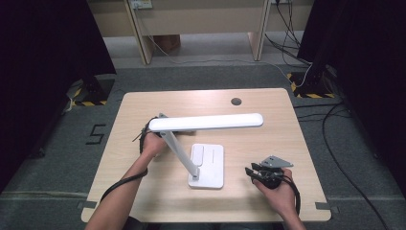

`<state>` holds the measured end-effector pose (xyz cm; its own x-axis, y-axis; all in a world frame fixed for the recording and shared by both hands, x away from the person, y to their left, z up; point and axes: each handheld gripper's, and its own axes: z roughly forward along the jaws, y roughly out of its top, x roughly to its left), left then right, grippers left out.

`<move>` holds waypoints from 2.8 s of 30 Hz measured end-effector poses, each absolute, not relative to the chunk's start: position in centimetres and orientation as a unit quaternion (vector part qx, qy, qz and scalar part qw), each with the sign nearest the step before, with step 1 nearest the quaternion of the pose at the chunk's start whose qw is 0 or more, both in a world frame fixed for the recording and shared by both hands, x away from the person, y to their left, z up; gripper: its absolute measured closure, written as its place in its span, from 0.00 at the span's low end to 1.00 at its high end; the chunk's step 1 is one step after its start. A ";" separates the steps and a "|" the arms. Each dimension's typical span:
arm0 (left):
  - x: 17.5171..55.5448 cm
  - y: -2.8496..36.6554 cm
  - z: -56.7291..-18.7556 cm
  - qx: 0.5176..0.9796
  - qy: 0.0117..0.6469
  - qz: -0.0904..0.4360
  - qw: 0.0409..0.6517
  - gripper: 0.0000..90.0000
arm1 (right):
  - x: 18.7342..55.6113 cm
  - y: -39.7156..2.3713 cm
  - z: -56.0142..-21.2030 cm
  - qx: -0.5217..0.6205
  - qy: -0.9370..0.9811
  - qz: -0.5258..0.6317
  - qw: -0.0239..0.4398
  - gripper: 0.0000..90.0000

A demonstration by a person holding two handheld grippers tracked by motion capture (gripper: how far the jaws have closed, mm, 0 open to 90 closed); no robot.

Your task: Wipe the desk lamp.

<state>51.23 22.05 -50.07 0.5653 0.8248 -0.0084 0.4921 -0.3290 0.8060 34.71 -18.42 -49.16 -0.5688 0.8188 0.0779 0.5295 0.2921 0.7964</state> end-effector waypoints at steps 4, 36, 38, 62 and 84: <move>49.1 23.0 -49.1 0.785 0.413 0.210 0.411 0.90 | 34.9 -17.5 -48.8 0.420 0.790 0.410 0.175 0.77; 35.2 26.8 -41.3 0.751 0.368 0.253 0.486 0.90 | 36.4 -8.0 -50.0 0.334 0.853 0.381 0.126 1.00; 34.9 26.9 -40.8 0.750 0.365 0.256 0.489 0.90 | 36.4 -8.1 -50.1 0.332 0.853 0.383 0.127 1.00; 31.5 27.7 -35.3 0.708 0.322 0.313 0.546 0.90 | 36.5 -7.8 -49.9 0.327 0.858 0.375 0.127 1.00; 30.1 28.1 -32.5 0.665 0.310 0.326 0.597 0.90 | 36.4 -7.8 -50.0 0.325 0.858 0.376 0.130 1.00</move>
